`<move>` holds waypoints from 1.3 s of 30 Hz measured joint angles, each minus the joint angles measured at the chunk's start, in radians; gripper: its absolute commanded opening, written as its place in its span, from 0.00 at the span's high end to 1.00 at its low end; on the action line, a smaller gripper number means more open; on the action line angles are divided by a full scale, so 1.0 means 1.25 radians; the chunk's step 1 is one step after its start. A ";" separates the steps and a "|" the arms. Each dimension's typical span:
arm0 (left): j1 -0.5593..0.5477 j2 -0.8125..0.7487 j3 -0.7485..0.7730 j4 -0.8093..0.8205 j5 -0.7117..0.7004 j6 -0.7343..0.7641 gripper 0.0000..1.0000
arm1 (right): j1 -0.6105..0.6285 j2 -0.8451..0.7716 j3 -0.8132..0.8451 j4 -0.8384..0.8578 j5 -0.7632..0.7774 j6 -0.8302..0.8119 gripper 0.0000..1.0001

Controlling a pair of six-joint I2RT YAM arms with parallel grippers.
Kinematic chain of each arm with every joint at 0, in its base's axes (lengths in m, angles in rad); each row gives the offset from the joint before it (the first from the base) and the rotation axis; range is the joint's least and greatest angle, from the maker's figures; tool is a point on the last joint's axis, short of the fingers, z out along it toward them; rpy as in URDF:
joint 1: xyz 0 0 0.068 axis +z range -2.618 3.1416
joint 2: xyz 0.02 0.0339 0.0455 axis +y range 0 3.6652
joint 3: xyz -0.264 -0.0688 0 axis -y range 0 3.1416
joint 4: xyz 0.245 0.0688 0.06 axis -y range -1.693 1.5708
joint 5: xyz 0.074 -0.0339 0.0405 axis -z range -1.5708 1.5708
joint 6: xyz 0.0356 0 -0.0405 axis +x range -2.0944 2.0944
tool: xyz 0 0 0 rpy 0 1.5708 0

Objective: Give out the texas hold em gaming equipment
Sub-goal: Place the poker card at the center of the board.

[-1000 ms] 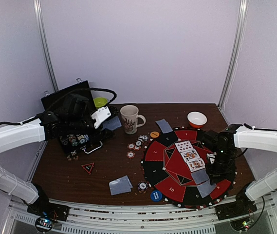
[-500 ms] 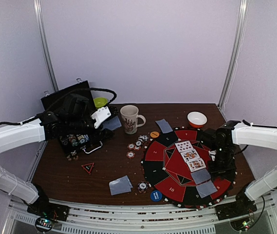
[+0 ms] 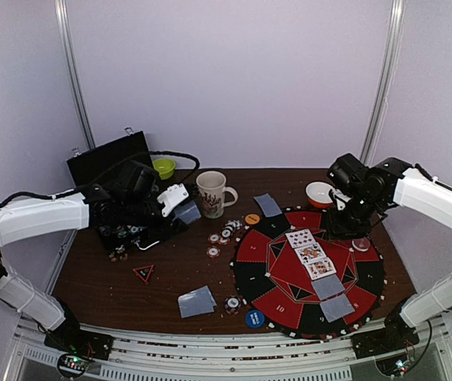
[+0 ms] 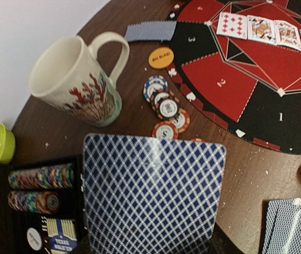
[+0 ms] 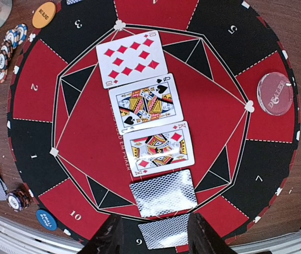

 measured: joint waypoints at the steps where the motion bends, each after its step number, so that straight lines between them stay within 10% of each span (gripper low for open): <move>1: 0.001 0.015 -0.003 -0.009 -0.005 -0.027 0.50 | 0.000 -0.003 0.001 0.005 0.002 -0.002 0.56; 17: 0.092 0.229 -0.104 0.066 -0.089 -0.299 0.50 | 0.000 -0.011 0.006 0.066 0.025 -0.081 0.55; 39: 0.095 0.224 -0.121 0.077 -0.075 -0.336 0.02 | 0.000 0.000 0.008 0.086 0.043 -0.121 0.42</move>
